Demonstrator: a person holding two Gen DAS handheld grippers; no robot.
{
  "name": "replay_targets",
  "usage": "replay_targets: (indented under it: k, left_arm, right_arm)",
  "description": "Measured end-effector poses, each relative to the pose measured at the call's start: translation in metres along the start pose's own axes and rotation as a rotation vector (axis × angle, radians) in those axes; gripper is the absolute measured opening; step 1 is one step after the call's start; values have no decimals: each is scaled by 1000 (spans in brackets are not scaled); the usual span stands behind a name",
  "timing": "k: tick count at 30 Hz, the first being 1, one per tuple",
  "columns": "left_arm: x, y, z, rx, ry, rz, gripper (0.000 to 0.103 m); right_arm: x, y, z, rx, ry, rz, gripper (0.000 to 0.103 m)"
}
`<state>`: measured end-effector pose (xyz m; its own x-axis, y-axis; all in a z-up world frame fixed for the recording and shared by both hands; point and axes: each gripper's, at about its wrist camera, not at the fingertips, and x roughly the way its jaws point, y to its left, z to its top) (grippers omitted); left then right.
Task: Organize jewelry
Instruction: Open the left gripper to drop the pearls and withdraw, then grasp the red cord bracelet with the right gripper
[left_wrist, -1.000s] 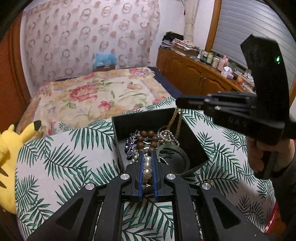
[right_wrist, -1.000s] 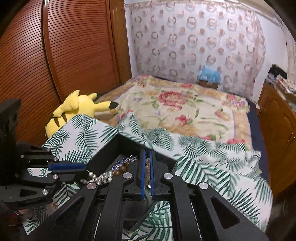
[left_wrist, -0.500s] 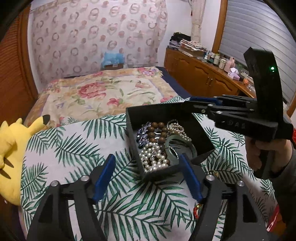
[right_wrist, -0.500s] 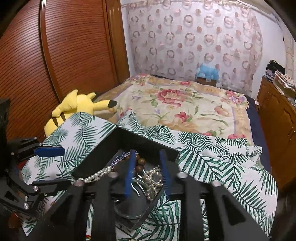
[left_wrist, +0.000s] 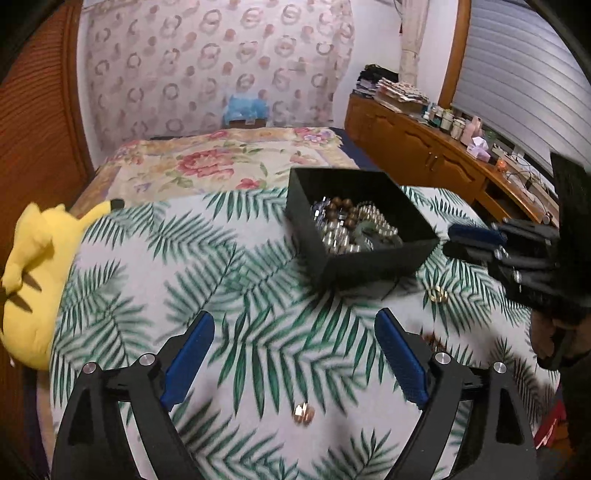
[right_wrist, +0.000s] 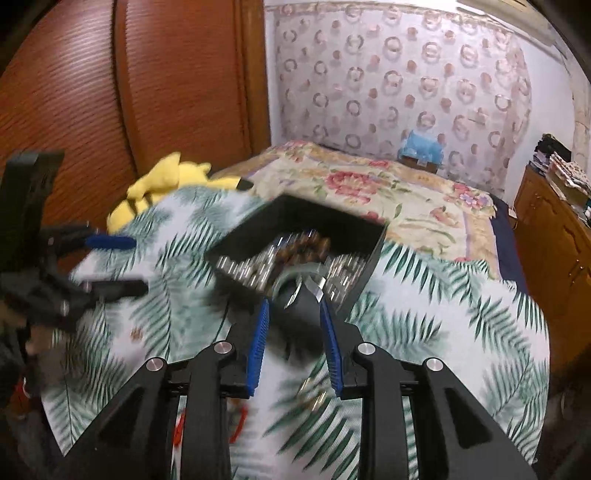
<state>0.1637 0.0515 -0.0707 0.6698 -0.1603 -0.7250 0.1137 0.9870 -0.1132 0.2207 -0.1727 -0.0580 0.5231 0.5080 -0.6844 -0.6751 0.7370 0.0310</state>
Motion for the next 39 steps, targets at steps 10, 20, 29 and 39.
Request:
replay_targets:
  k: [10, 20, 29, 39]
  left_arm:
    - [-17, 2, -47, -6, 3, 10, 85]
    - [-34, 0, -80, 20, 1, 8, 85]
    - [-37, -7, -86, 45, -7, -15, 85]
    - [-23, -7, -80, 52, 2, -22, 71]
  right_arm:
    - [14, 21, -47, -19, 115, 45, 29]
    - [22, 36, -57, -52, 160, 42, 21]
    - [17, 42, -58, -69, 154, 22, 6]
    - [-37, 48, -49, -50, 2, 7, 6]
